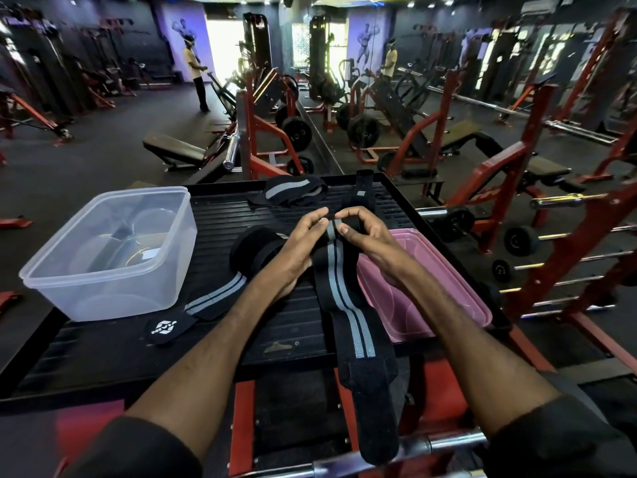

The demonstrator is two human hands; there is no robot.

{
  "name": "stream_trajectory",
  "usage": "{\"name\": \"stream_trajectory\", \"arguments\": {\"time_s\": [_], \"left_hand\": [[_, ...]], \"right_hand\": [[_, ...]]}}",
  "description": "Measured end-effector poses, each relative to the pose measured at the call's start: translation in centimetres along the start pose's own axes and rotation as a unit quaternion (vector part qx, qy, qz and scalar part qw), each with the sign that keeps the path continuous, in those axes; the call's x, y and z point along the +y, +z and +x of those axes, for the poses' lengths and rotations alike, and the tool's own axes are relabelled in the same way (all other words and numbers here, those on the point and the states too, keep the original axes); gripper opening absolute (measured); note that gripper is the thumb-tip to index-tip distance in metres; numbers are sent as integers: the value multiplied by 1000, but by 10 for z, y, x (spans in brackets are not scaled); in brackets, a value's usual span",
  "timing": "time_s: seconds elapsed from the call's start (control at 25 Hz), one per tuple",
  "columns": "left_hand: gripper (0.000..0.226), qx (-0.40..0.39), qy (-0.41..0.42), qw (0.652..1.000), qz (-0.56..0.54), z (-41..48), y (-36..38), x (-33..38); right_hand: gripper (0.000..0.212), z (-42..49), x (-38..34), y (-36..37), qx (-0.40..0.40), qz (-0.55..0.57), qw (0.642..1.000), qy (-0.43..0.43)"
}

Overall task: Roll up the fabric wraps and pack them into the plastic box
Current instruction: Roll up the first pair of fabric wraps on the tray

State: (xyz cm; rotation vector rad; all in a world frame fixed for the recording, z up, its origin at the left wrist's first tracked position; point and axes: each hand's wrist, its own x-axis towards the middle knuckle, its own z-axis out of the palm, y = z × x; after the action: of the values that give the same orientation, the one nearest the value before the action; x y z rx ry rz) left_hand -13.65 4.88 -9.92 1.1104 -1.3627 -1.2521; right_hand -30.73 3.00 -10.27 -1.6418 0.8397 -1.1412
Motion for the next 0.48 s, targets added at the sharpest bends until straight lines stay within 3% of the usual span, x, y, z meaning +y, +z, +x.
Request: {"name": "stream_trajectory", "arguments": {"time_s": [0.16,0.32,0.48], "left_hand": [[39,-16,27,992,121,-1,-13,-7],[43,-26,51,990,127,-3,-6,-21],[37,-12,74,994,82,-3,0,-29]], "right_hand": [[28,-1,3,-8,-13,11,1000,-14],[31,0,12,-1,-62,-28,998,-12],[63,-3,14,4,-126,-63,989,37]]}}
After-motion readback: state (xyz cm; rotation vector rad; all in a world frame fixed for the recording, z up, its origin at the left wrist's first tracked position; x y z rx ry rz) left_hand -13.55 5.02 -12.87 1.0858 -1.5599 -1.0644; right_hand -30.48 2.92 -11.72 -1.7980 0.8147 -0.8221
